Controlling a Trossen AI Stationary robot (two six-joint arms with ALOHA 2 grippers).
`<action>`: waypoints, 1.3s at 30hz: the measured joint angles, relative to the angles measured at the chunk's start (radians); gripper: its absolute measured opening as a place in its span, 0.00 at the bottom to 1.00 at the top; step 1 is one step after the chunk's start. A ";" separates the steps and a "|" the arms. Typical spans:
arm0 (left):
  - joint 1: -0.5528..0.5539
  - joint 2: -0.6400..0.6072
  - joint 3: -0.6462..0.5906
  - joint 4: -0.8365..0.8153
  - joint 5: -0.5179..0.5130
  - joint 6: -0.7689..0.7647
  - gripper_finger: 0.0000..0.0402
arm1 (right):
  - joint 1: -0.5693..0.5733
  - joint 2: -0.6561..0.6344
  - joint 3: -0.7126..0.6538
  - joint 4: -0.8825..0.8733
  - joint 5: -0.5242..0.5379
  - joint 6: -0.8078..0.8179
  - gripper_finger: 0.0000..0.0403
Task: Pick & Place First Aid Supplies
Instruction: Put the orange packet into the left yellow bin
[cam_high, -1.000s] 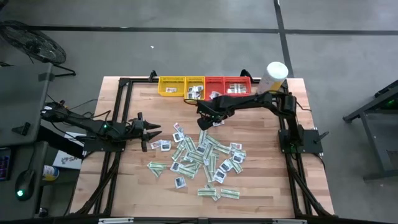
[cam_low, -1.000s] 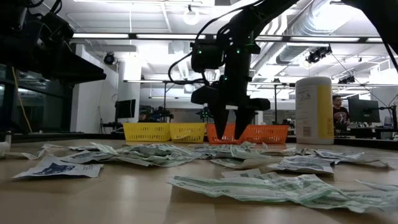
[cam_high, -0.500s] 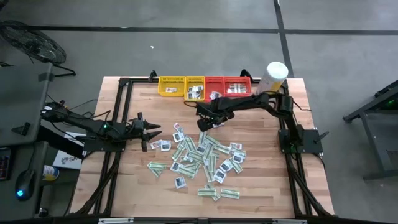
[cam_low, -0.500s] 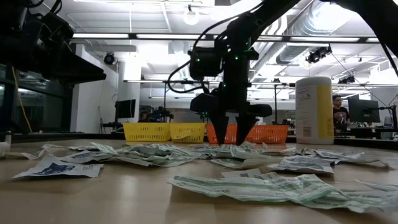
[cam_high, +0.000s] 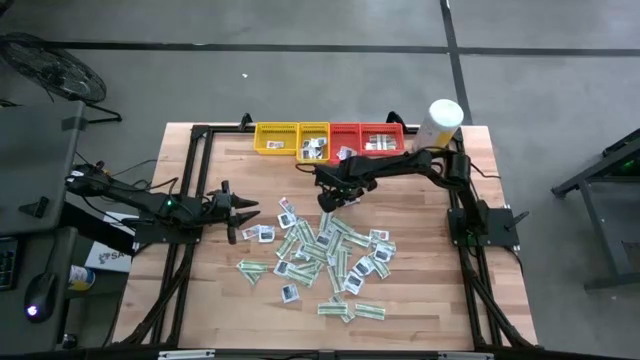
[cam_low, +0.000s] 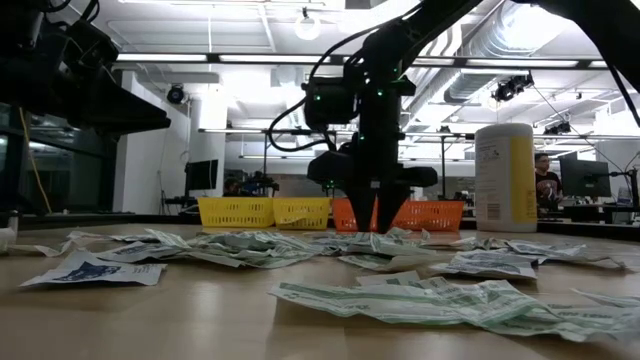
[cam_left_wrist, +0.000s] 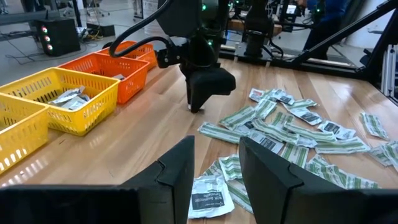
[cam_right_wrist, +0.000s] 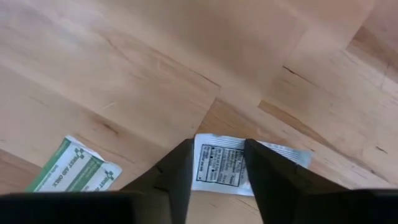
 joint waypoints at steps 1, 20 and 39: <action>0.000 0.000 0.000 0.000 0.000 0.000 0.32 | 0.000 0.000 0.000 0.000 -0.003 -0.005 0.30; 0.000 0.000 0.000 -0.001 0.002 0.000 0.32 | 0.002 -0.071 -0.011 0.001 -0.049 -0.052 0.01; 0.000 0.000 0.000 0.036 0.018 0.000 0.32 | 0.040 -0.235 -0.006 0.481 -0.261 -0.227 0.00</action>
